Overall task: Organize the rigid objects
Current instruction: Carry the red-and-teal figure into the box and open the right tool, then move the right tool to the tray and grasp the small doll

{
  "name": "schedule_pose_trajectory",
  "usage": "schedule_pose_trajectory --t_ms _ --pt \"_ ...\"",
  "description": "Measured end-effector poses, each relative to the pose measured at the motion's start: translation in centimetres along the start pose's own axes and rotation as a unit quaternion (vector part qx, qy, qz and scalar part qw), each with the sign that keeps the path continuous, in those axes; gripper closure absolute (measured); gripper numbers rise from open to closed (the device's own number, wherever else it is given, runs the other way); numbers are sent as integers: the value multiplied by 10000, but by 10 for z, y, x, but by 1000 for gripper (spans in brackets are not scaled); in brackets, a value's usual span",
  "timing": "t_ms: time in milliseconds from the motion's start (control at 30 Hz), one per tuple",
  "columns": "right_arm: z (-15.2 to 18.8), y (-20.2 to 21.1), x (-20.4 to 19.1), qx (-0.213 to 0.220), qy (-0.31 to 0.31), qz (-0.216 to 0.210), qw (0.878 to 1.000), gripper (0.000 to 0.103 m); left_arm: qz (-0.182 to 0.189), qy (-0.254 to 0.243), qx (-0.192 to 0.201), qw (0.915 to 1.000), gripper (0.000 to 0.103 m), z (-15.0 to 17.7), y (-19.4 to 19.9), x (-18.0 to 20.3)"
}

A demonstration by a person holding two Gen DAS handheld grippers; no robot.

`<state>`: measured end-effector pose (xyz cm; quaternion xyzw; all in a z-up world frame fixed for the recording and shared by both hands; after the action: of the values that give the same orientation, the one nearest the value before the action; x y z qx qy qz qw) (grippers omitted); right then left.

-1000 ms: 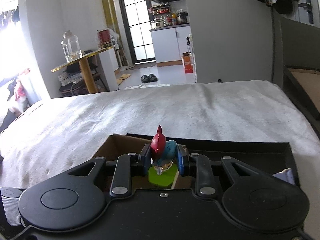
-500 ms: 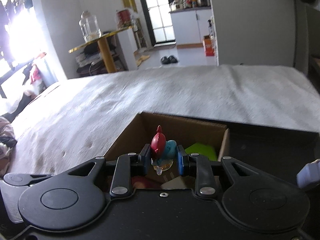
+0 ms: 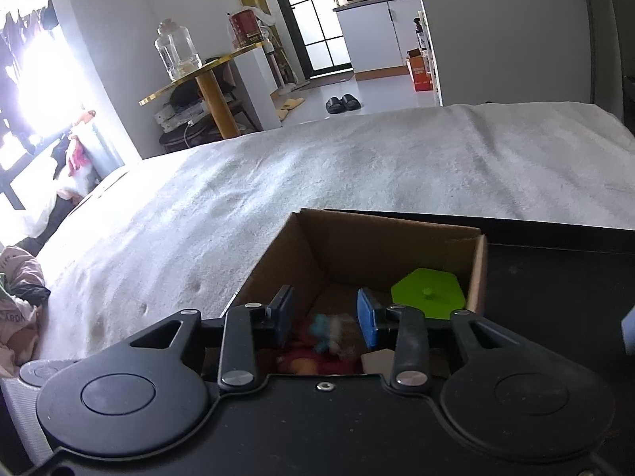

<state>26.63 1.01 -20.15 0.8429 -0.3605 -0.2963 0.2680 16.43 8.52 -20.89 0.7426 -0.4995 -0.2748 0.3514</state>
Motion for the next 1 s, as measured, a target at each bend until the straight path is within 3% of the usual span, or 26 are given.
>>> schedule_pose_trajectory --t_ms 500,600,800,1000 --pt "3 42 35 211 -124 270 9993 67 -300 -69 14 9995 88 -4 8 4" --pt "3 51 47 311 -139 391 9987 61 -347 -101 -2 9993 87 -5 9 8" --pt "10 60 70 346 -249 572 9975 60 -475 -149 -51 9987 83 -7 9 13" --pt "20 63 88 296 -378 688 9965 54 -661 -295 -57 9974 54 -9 8 21"
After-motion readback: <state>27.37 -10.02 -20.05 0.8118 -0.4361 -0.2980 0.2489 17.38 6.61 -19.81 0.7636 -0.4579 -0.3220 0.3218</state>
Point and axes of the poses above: each gripper's, at about its wrist camera, not at the fingertips, and y roughly against the way its jaws point, x to its right, z to its underside, the point moved 7 cm from there along -y, roughly the way its jaws point, and after that the axes turned 4 degrees about -x, right-handed, at the moved point
